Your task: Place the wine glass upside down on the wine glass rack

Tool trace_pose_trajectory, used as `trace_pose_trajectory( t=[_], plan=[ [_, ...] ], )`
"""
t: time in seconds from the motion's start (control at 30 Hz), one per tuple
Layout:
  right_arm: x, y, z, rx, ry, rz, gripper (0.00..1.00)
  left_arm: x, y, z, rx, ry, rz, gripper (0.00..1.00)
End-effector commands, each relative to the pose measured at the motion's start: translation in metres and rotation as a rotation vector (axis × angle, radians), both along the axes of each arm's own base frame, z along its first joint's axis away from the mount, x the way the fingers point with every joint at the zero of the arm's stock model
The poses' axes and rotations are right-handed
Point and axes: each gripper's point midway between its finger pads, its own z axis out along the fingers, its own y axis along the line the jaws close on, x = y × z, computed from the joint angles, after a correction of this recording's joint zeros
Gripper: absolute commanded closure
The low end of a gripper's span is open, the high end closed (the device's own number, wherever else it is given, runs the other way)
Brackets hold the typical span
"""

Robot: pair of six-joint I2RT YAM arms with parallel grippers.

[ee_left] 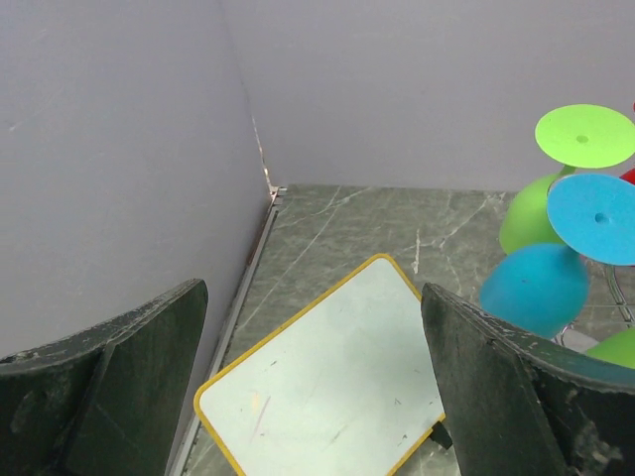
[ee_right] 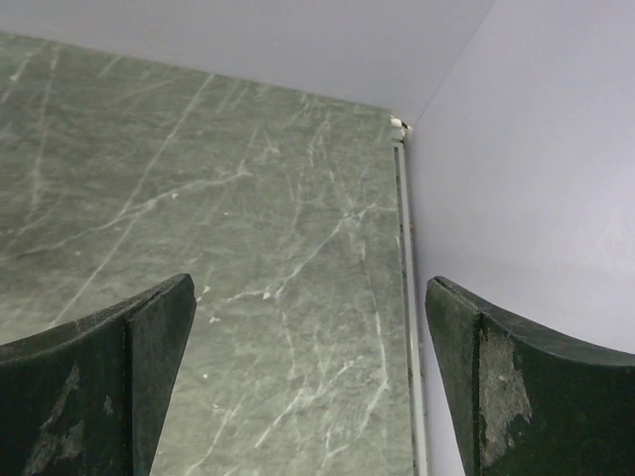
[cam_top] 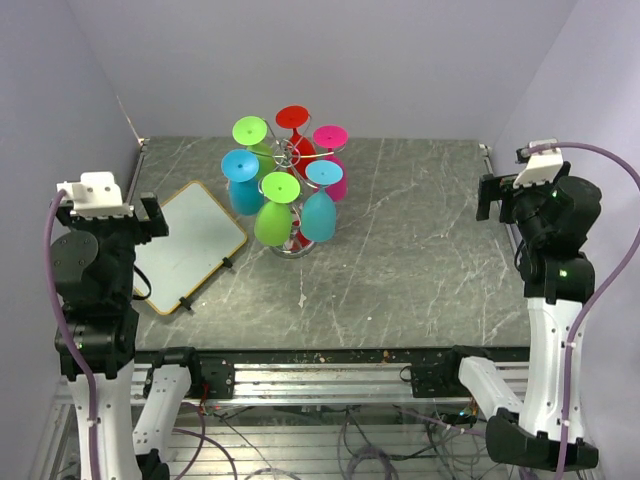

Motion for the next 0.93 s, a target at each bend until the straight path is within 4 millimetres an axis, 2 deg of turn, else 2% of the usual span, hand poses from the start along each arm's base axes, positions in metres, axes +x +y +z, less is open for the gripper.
trace_pose_trajectory(
  t=[0.0,0.27,0.5,0.9],
  plan=[
    [-0.018,0.014,0.007,0.035,-0.023,0.062,0.0,-0.016,0.005,-0.003,-0.021,0.006,0.031,0.01],
    [-0.023,-0.002,-0.003,0.042,-0.029,-0.013,0.0,-0.013,0.0,-0.021,-0.022,0.022,0.0,0.01],
    [-0.022,-0.004,-0.01,0.045,-0.015,-0.009,0.0,-0.014,-0.001,-0.026,-0.033,0.038,0.002,0.01],
    [-0.015,-0.008,-0.018,0.054,0.007,-0.023,0.0,-0.003,-0.003,-0.03,-0.03,0.065,-0.016,0.01]
  ],
)
